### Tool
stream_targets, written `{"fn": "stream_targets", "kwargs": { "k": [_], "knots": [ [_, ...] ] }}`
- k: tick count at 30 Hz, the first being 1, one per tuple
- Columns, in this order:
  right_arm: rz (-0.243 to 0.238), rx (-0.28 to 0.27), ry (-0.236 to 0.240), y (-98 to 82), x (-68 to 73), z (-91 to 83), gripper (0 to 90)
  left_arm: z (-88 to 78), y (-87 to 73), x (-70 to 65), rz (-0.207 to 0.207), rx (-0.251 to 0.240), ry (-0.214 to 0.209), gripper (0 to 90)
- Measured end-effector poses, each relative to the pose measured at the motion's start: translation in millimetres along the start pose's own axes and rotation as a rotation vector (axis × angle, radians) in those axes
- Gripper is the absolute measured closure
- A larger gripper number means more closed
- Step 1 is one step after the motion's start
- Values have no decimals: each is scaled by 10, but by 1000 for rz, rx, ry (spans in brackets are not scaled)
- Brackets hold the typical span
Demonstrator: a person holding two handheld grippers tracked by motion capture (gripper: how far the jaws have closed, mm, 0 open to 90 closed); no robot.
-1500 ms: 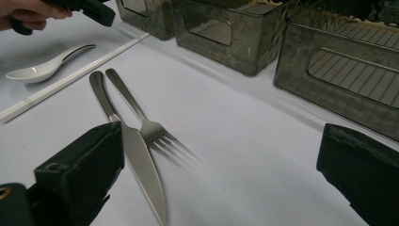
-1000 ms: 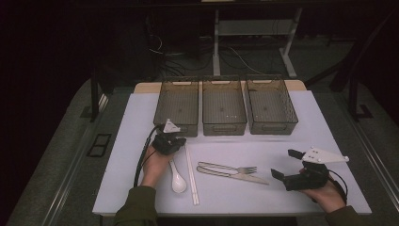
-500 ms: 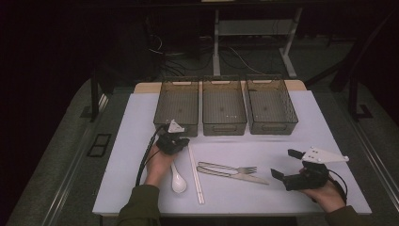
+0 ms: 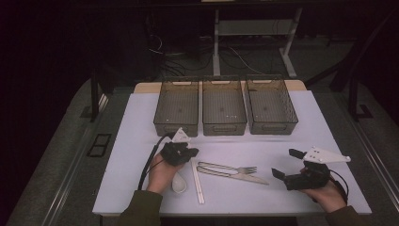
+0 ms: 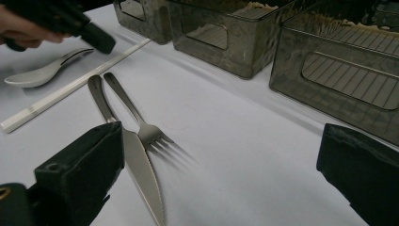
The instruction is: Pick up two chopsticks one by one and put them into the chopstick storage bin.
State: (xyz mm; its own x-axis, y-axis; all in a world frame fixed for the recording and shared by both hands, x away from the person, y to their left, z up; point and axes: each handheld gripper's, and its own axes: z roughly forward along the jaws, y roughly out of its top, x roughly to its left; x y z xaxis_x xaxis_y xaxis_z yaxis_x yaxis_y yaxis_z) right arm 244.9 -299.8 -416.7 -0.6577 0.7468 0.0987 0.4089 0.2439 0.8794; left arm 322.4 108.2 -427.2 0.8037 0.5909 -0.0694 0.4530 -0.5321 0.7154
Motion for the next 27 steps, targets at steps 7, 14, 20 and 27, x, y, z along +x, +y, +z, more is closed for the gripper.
{"fn": "stream_targets", "kwargs": {
  "k": [7, 14, 20, 27],
  "knots": [
    [2, 5, 1, 1, 5, 5, 14, -51, -123, -398, 49, 46, -108, 872],
    [2, 4, 0, 1, 2, 3, 14, 20, -174, -648, 106, 121, -156, 875],
    [4, 1, -1, -1, -7, 1, 13, -11, -234, -701, 105, 154, -170, 882],
    [3, 1, -2, -1, -7, 3, 14, -101, -300, -750, 114, 177, -176, 884]
  ]
}}
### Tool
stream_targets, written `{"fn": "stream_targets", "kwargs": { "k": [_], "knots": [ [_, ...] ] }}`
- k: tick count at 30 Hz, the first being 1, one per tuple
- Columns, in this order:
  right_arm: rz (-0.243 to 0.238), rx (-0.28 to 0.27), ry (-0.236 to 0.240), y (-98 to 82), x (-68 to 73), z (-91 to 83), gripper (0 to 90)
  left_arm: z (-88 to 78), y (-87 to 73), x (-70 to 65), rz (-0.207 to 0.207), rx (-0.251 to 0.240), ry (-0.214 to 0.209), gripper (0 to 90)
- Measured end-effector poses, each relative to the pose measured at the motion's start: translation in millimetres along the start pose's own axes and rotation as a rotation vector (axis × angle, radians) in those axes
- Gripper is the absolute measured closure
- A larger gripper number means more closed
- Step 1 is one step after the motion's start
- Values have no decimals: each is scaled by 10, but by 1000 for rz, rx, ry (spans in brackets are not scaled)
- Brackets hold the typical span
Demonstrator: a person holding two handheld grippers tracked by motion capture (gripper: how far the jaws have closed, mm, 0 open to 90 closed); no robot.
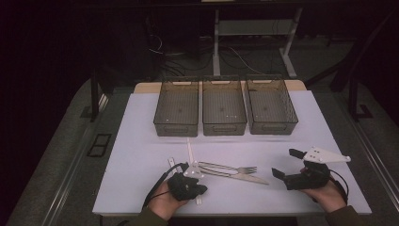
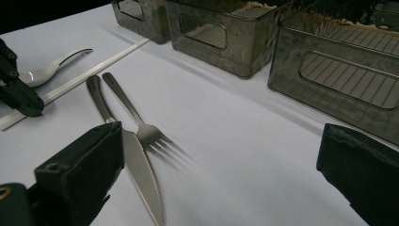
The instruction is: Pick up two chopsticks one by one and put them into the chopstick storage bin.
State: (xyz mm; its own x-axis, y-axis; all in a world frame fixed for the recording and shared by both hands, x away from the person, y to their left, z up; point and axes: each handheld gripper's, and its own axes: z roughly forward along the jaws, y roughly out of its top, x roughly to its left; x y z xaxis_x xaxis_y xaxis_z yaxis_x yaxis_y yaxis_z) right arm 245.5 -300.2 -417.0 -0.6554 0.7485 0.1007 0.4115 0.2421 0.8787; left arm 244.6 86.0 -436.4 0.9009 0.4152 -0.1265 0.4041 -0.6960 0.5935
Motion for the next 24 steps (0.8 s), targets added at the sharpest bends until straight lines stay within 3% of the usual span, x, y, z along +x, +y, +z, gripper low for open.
{"fn": "stream_targets", "kwargs": {
  "k": [3, 7, 18, 24],
  "knots": [
    [-1, 0, -1, 0, 1, 0, 14, -28, -25, -13, 11, 10, -3, 884],
    [1, 1, -1, -1, -1, 0, 14, -80, -87, -38, -21, 20, -11, 884],
    [2, 2, -3, 0, 0, 1, 14, -190, -202, -58, -48, 49, -8, 884],
    [0, 1, -3, 0, 1, 2, 14, -216, -230, -69, -65, 39, 0, 884]
  ]
}}
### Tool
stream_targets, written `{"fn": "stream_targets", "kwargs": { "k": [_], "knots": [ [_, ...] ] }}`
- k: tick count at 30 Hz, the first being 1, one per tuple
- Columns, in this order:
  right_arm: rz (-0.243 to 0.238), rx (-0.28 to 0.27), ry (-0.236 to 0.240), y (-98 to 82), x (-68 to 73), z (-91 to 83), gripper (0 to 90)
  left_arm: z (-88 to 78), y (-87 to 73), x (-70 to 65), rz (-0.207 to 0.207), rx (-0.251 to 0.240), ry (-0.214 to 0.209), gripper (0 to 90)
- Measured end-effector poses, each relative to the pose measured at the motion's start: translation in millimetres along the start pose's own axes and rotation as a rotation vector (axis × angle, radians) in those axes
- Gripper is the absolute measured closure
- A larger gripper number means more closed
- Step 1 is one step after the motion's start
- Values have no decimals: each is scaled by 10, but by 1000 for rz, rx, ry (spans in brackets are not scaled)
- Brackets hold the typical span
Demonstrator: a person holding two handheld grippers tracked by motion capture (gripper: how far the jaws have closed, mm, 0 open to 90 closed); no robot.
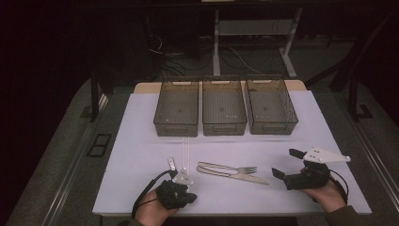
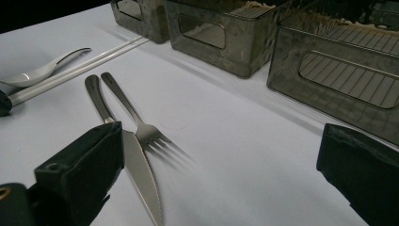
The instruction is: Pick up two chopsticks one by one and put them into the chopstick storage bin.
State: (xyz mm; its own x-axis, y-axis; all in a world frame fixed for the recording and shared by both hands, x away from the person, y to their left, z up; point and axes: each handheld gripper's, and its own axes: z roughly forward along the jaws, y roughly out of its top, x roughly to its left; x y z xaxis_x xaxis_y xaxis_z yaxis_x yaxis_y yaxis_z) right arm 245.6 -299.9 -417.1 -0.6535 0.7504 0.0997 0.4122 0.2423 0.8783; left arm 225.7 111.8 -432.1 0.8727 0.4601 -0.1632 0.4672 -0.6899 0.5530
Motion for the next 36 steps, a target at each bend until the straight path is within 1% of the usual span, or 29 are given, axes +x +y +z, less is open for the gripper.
{"fn": "stream_targets", "kwargs": {
  "k": [1, 3, 4, 5, 8, 10, 12, 13, 14, 16, 18, 20, 21, 22, 24, 26, 27, 28, 30, 32, 36],
  "knots": [
    [1, 1, 0, 1, 1, 2, 14, -3, 7, 4, -2, -14, -9, 884],
    [1, 2, 1, 2, 2, 4, 14, -38, 34, 21, 7, -29, -9, 883],
    [-3, 2, 1, 1, 2, 6, 14, -60, 49, 24, -9, -55, -8, 877],
    [-3, 2, 1, 1, 2, 6, 14, -90, 73, 46, -12, -72, -8, 877],
    [-1, 5, 0, 2, 3, 15, 14, -178, 173, 148, -13, -126, 32, 869],
    [-1, 4, 1, 2, 3, 17, 14, -216, 230, 258, -26, -151, 63, 870],
    [-3, 4, 3, 2, 5, 16, 14, -239, 272, 410, -45, -173, 96, 871],
    [0, 4, 2, 2, 3, 16, 14, -247, 289, 493, -59, -189, 107, 879],
    [0, 4, 1, 2, 0, 16, 14, -254, 305, 576, -84, -204, 118, 882],
    [2, 4, 2, 2, -2, 13, 14, -266, 335, 736, -106, -219, 157, 884],
    [0, 3, 2, 0, -5, 12, 14, -271, 362, 887, -124, -225, 193, 884],
    [4, 2, 2, 0, -9, 10, 14, -264, 390, 1016, -138, -230, 218, 885],
    [4, 3, 2, 0, -10, 11, 14, -250, 404, 1069, -155, -233, 231, 885],
    [4, 3, 2, 0, -10, 11, 14, -238, 416, 1130, -158, -232, 242, 885],
    [3, 4, 3, 0, -7, 12, 14, -194, 442, 1236, -172, -219, 270, 885],
    [4, 3, 3, 0, -8, 9, 14, -148, 461, 1337, -172, -205, 295, 885],
    [4, 3, 3, 0, -8, 9, 14, -116, 468, 1372, -184, -202, 305, 885],
    [4, 4, 2, -1, -12, 8, 13, -87, 474, 1406, -184, -194, 320, 886],
    [4, 4, 4, -2, -15, 9, 14, -31, 469, 1465, -193, -188, 328, 886],
    [6, 4, 6, -2, -15, 12, 14, 18, 461, 1507, -189, -174, 340, 886],
    [1, 5, 10, -1, -8, 17, 14, 73, 451, 1548, -189, -156, 349, 886]
  ]
}}
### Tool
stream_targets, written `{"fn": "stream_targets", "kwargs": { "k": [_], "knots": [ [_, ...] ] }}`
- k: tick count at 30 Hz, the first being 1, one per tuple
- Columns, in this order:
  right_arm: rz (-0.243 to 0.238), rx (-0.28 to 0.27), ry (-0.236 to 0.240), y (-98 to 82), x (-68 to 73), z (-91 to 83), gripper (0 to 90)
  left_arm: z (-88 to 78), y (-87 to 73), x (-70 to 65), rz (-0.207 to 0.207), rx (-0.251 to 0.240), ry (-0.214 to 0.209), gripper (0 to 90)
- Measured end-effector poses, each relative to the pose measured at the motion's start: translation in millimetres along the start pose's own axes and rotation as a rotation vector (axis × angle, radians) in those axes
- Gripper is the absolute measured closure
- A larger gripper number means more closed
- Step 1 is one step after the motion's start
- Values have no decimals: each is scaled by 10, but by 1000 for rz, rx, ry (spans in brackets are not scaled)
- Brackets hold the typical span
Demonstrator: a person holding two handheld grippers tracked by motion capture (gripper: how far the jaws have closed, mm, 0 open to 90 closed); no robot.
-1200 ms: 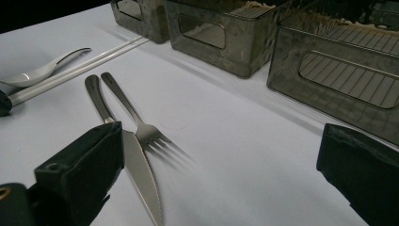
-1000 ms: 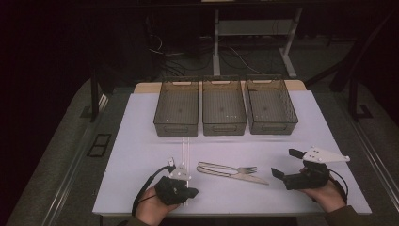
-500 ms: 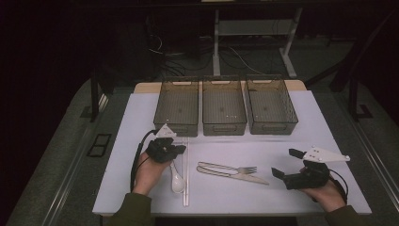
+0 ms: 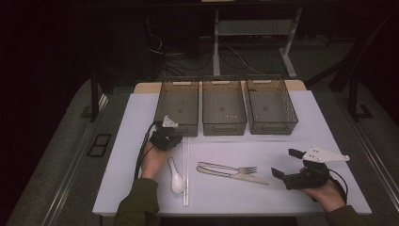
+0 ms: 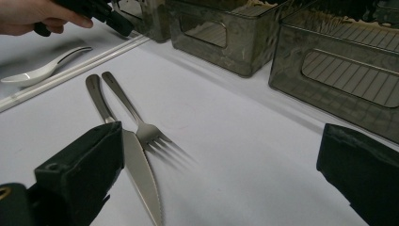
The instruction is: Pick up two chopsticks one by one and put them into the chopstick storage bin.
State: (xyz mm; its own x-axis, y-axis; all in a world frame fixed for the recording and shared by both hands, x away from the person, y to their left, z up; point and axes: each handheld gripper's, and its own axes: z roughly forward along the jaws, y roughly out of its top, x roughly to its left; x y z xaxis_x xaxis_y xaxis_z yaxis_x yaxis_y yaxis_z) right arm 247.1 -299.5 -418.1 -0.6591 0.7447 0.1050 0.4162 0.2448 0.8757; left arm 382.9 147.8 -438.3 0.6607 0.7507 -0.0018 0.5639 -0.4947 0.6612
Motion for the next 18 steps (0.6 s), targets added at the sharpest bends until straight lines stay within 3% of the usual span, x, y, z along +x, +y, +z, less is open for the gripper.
{"fn": "stream_targets", "kwargs": {
  "k": [8, 12, 18],
  "knots": [
    [3, -1, -1, 0, -1, 2, 14, 76, 13, -51, 8, -2, -7, 886],
    [6, -2, 0, -1, -1, 3, 14, 91, 11, -59, 0, -13, -34, 885],
    [6, -2, 0, 0, -3, 5, 14, 129, 62, -126, 25, -17, -55, 886]
  ]
}}
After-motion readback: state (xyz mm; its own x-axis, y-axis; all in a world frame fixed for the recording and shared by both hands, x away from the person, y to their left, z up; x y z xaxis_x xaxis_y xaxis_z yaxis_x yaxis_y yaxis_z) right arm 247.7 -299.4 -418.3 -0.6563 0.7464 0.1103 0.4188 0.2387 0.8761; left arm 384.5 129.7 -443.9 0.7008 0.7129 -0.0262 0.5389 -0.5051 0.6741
